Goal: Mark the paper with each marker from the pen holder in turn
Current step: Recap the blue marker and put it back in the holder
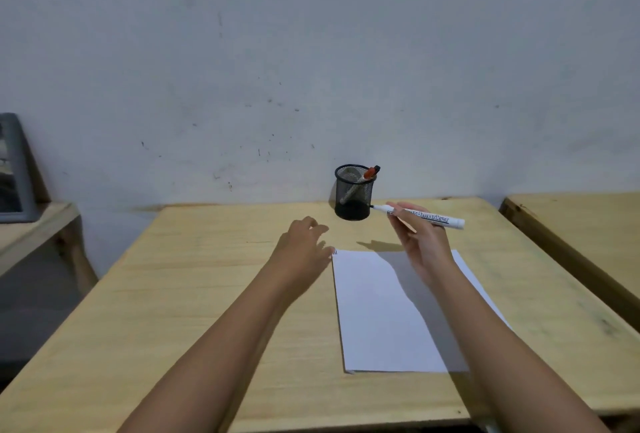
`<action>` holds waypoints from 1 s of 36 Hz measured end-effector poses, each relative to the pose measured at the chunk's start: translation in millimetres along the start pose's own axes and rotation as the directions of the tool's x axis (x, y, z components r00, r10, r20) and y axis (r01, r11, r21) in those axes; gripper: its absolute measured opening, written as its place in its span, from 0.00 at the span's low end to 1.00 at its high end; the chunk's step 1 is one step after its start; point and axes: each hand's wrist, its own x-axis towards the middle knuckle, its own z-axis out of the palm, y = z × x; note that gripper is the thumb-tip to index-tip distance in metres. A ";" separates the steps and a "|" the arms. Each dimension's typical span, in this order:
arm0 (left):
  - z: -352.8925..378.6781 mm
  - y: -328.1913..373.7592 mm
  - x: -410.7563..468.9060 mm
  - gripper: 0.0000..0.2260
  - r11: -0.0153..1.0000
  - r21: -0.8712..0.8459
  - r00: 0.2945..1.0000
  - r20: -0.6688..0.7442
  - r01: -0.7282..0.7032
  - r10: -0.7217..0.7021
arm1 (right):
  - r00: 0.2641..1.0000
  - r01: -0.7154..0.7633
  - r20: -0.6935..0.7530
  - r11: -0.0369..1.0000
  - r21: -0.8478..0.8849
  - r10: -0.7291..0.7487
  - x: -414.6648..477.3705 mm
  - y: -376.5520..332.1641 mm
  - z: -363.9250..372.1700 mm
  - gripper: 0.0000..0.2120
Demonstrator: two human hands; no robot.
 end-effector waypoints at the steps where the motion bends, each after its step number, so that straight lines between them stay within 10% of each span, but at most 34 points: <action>1: 0.0 0.3 2.7 0.20 0.999 0.021 0.999 0.025 0.033 -0.033 | 1.000 0.001 0.003 1.000 0.013 -0.001 -1.6 -1.7 -0.4 0.04; 7: 4.9 1.3 8.5 0.11 0.989 0.095 0.990 0.076 0.110 -0.118 | 1.000 -0.015 0.015 1.000 -0.019 0.016 -11.4 -7.2 -3.7 0.04; 11: 5.1 15.6 7.0 0.06 0.945 -0.283 0.982 -0.043 0.165 -0.185 | 1.000 -0.016 0.022 1.000 -0.012 0.016 -16.5 -8.7 -5.0 0.04; 15: -3.1 39.9 -0.2 0.02 0.532 -0.827 0.948 0.003 0.181 -0.318 | 1.000 -0.020 0.012 1.000 -0.006 0.020 -17.6 -10.2 -5.7 0.04; 23: -8.9 56.7 -2.8 0.02 0.082 -0.984 0.961 0.133 0.157 -0.243 | 0.996 -0.031 0.078 0.999 -0.041 0.034 -16.4 -12.6 -3.6 0.04; 36: -18.4 63.1 -6.3 0.05 0.163 -0.972 0.981 0.154 0.172 -0.117 | 0.966 -0.049 0.244 0.988 -0.148 0.084 -22.8 -16.4 1.6 0.05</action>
